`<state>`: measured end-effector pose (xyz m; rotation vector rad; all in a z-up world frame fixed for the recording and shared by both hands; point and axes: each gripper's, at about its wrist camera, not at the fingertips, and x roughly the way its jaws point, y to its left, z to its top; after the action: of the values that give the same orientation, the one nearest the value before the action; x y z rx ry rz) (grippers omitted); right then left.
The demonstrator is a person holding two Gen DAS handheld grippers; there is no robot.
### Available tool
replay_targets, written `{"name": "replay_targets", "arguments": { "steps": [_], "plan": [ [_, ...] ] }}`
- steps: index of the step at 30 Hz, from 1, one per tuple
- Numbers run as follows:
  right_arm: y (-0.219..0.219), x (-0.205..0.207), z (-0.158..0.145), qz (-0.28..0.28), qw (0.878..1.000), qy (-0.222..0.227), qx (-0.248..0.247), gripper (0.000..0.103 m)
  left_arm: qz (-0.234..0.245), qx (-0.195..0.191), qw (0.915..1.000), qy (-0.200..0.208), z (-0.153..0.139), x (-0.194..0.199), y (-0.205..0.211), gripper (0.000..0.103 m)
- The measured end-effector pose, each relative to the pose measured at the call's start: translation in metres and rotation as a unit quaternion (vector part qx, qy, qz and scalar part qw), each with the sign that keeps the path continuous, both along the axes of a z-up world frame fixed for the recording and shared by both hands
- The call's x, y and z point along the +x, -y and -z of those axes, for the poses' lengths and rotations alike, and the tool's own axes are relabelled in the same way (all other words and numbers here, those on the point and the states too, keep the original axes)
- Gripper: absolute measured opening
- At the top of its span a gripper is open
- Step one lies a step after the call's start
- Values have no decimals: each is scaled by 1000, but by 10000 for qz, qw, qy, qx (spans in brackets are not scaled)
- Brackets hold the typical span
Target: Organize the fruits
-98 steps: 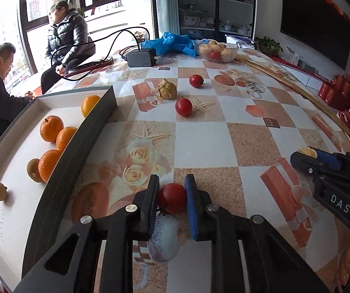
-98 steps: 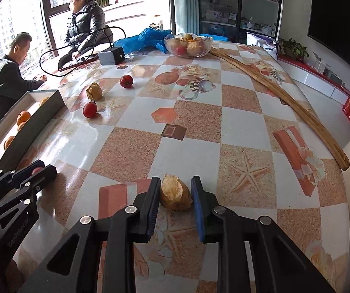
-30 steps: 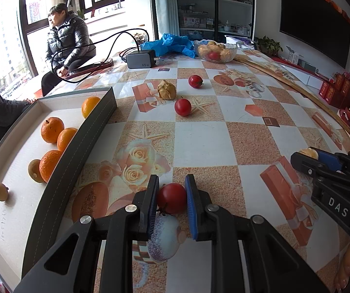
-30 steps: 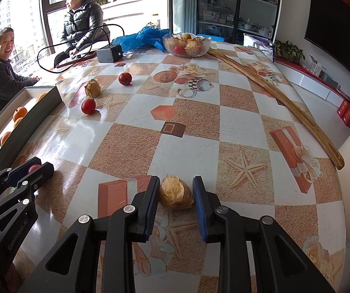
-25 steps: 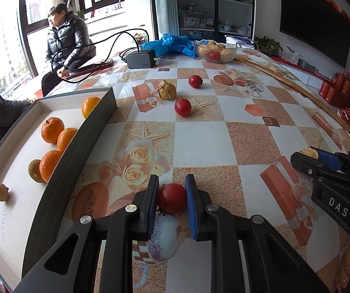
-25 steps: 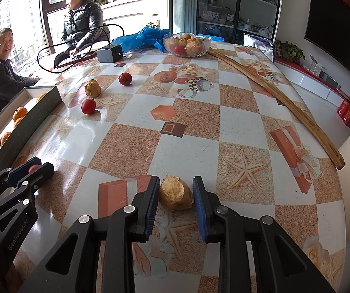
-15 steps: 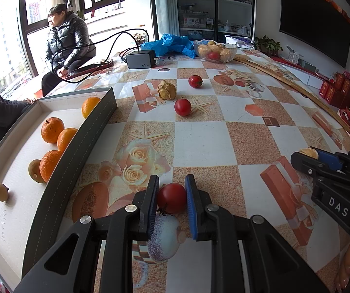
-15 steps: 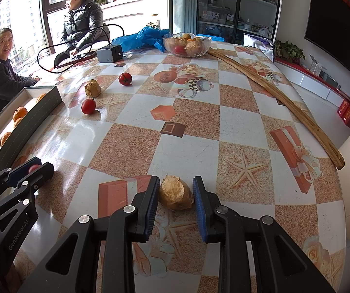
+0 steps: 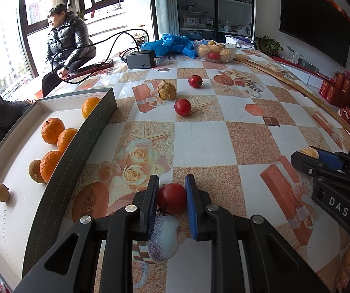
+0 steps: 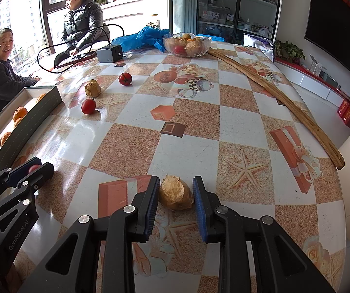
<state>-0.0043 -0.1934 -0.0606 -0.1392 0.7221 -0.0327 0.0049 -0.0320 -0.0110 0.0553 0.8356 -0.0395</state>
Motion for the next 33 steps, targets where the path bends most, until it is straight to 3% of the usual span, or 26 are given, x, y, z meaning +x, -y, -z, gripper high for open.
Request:
{"name": "replay_targets", "arguments": {
  "steps": [33],
  "plan": [
    [1, 0, 0, -2, 10000, 1, 44, 29, 11, 71, 10000, 16, 0, 1, -3, 23]
  ]
}}
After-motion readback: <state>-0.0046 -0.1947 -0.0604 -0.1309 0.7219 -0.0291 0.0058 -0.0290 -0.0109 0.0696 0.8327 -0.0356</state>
